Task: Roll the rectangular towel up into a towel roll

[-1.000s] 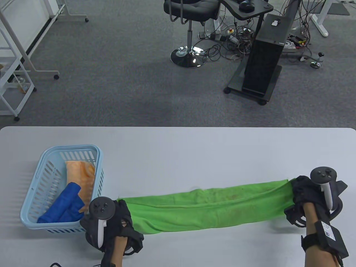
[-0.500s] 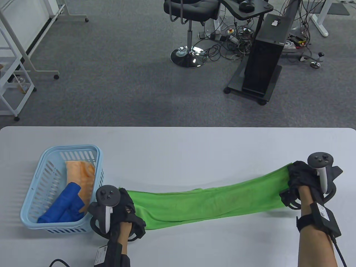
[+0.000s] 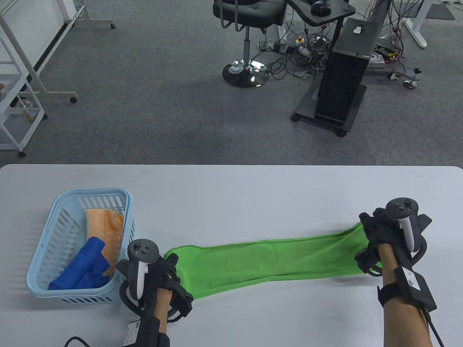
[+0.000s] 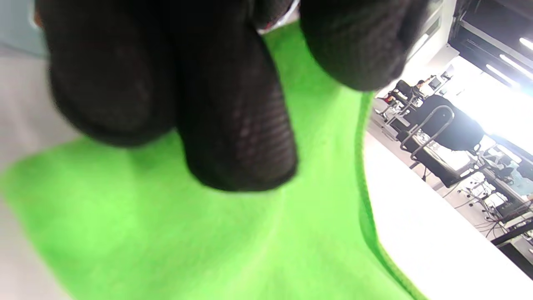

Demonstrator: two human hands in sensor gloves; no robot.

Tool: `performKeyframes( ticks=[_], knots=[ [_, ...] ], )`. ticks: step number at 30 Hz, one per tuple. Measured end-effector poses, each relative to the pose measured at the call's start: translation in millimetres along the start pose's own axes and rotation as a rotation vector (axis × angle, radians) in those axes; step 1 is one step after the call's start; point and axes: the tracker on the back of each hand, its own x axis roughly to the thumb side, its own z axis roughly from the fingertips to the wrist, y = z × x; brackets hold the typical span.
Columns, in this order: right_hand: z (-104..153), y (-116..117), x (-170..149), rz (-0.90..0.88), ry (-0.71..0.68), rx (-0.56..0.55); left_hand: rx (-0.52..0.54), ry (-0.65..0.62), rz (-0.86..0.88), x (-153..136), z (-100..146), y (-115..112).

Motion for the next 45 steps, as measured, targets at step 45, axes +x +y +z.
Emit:
performKeyframes(
  ticks=[45],
  knots=[
    [91, 102, 85, 0.31, -0.349, 0.199, -0.297, -0.037, 0.106, -5, 15, -5]
  ],
)
